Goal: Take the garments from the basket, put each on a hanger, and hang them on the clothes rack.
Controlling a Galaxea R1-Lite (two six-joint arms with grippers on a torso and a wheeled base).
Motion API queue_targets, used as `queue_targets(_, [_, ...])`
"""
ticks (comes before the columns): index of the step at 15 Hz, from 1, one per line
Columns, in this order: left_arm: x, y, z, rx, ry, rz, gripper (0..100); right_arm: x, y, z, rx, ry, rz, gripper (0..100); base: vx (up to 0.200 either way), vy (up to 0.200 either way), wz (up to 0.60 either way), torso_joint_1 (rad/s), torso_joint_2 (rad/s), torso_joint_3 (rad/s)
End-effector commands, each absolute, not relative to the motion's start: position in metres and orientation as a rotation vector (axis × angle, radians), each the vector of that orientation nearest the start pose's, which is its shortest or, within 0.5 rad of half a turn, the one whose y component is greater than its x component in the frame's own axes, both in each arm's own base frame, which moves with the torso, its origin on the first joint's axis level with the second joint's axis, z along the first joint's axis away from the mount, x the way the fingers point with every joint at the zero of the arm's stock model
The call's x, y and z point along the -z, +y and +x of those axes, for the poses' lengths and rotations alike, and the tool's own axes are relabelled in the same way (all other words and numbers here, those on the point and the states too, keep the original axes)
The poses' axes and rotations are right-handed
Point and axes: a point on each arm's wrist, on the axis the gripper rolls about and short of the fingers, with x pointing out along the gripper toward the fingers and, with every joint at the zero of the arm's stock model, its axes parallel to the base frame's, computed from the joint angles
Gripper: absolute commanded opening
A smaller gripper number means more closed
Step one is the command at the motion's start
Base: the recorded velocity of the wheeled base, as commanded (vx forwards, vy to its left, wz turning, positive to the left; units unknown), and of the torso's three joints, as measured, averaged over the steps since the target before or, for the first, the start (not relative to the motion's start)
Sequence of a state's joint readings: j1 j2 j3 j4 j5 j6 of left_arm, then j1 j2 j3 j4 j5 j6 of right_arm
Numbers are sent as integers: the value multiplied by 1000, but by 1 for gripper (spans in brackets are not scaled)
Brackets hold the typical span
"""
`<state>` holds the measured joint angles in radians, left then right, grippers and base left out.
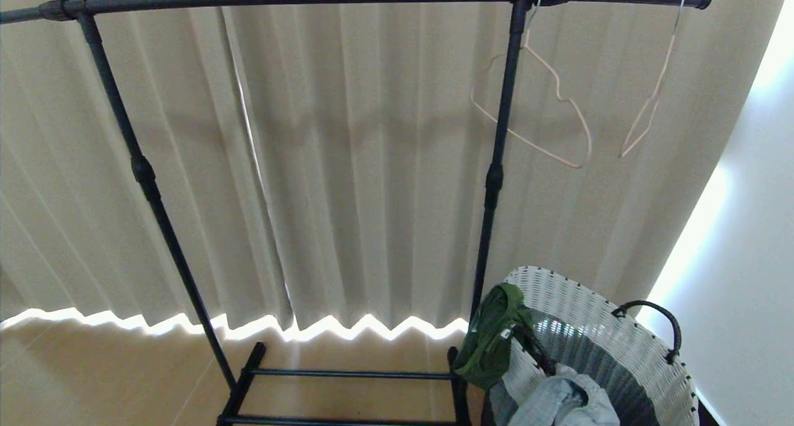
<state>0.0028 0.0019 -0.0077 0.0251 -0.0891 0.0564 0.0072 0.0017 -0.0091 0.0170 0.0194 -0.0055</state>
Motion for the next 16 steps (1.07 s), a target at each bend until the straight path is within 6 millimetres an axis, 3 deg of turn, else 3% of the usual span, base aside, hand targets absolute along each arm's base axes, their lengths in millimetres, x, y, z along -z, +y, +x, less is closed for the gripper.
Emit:
queue_targets(1, [-75,-2,-23,86,16,56,100,-76,0,-23,-28,11,-6,100,0,0,0,0,0,0])
queue_targets(12, [-75,-2,-23,86,19,56,100,-77,0,-23,-28,9,-6,100,0,0,0,0,0,0])
queue_targets(16, [-75,-2,-23,86,19,56,100,-77,0,-23,-28,9,-6,100,200,0,0,1,2,4])
